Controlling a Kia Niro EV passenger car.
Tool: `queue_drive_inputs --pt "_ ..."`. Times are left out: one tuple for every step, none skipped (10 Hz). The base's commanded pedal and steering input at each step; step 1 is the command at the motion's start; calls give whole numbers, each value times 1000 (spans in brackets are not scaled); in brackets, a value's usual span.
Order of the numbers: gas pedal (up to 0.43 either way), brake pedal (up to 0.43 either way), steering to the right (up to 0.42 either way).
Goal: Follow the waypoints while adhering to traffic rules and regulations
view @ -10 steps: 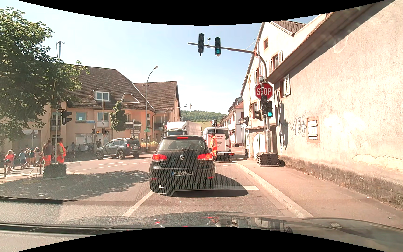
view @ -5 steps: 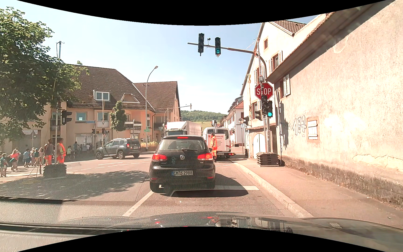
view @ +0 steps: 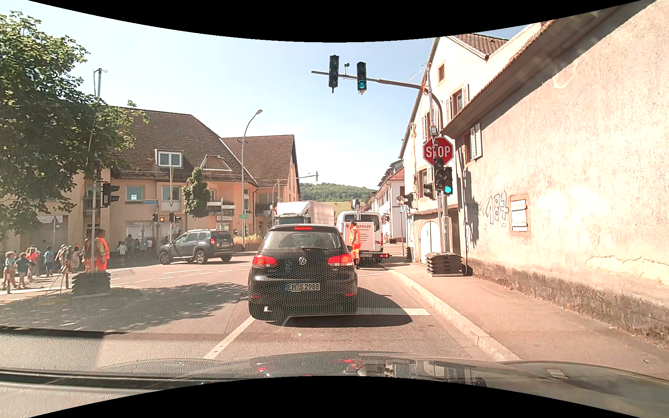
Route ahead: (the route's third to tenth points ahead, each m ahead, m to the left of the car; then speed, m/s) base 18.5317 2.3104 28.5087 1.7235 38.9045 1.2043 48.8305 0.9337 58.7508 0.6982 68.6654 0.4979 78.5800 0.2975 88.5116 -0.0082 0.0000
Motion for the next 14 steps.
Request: queue_drive_inputs --pt "0 244 -7" --pt "0 238 -7" --pt "0 226 -7" --pt "0 207 -7" --pt "0 195 -7" --pt "0 171 -7" --pt "0 146 -7" --pt "0 122 -7" --pt "0 91 -7" --pt "0 55 -7" --pt "0 12 -7" --pt "0 6 -7" --pt "0 0 -7" --pt "0 0 -7"
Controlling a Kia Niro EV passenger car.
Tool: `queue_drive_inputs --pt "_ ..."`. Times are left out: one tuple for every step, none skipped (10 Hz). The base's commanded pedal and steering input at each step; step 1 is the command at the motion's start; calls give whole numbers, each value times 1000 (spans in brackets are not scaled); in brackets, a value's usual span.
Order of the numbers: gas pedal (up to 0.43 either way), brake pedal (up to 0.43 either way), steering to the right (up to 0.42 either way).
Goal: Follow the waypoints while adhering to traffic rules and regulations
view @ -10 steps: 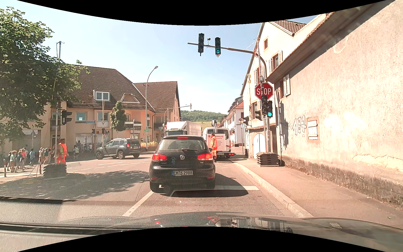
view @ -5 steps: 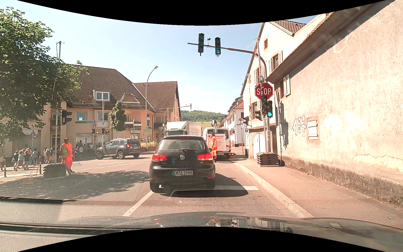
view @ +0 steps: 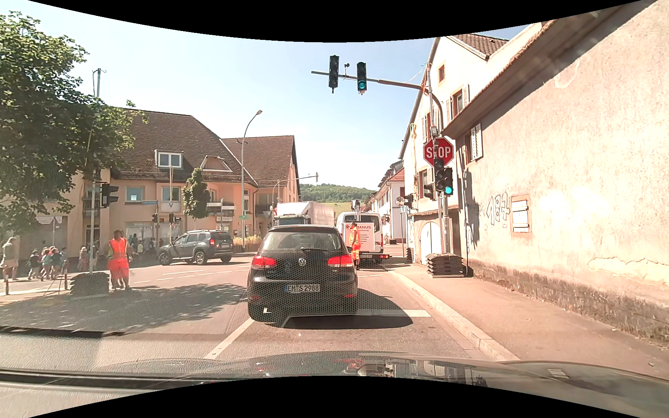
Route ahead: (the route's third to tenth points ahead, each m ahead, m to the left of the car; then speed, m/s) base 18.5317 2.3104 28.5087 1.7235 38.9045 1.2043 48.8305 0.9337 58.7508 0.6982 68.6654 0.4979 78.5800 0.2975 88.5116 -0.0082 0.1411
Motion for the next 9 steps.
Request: queue_drive_inputs --pt "0 0 -7" --pt "0 24 -7" --pt "0 49 -7" --pt "0 73 -7" --pt "0 91 -7" --pt "0 110 -7" --pt "0 116 -7" --pt "0 122 -7" --pt "0 134 -7"
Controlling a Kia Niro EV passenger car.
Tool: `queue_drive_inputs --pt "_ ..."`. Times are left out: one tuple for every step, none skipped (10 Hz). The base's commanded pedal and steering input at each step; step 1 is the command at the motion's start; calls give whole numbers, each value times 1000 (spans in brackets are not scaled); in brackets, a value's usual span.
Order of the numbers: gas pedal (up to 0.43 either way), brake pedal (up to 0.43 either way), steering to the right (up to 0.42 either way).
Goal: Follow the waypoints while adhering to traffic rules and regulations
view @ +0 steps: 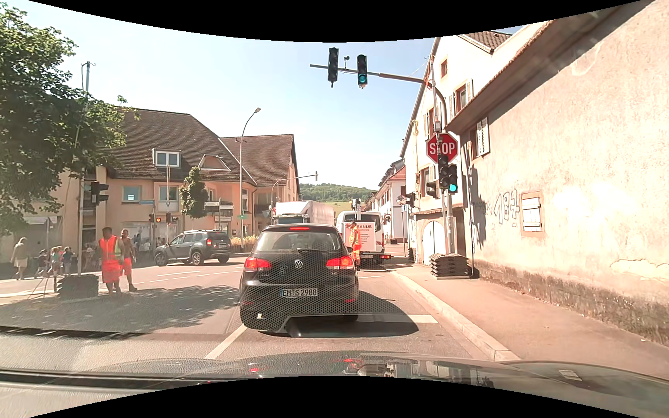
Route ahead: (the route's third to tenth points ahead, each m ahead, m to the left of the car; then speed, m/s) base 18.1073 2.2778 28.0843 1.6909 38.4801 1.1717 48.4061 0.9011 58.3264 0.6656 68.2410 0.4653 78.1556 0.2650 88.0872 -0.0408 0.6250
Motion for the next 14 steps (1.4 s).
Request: queue_drive_inputs --pt "0 140 -7" --pt "0 146 -7" --pt "0 140 -7" --pt "0 128 -7" --pt "0 116 -7" --pt "0 110 -7" --pt "0 116 -7" --pt "0 110 -7" --pt "0 116 -7" --pt "0 110 -7" --pt "0 110 -7" --pt "0 116 -7" --pt "0 116 -7" --pt "0 122 -7"
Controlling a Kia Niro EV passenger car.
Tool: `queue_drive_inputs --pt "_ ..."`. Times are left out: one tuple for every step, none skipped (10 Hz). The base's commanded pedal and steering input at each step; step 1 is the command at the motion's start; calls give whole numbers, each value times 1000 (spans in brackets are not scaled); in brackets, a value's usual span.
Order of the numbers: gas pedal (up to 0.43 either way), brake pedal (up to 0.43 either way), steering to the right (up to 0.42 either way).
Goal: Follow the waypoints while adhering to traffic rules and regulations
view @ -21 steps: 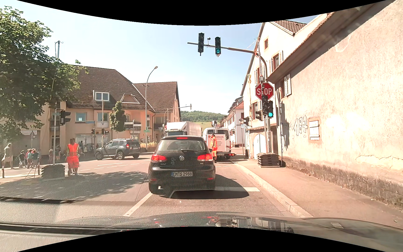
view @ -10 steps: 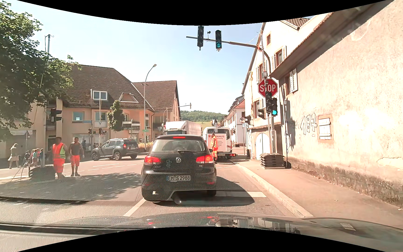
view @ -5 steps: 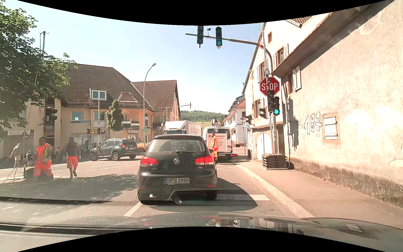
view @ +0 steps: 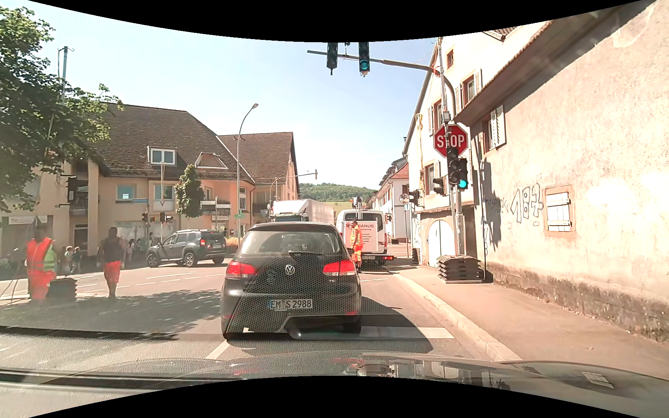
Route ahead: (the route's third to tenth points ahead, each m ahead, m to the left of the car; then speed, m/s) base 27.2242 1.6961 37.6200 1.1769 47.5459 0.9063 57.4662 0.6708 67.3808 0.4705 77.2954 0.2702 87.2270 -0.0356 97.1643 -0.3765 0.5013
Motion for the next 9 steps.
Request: queue_drive_inputs --pt "0 146 -7" --pt "0 146 -7" --pt "0 152 -7" --pt "0 152 -7" --pt "0 152 -7" --pt "0 152 -7" --pt "0 152 -7" --pt "0 152 -7" --pt "0 152 -7"
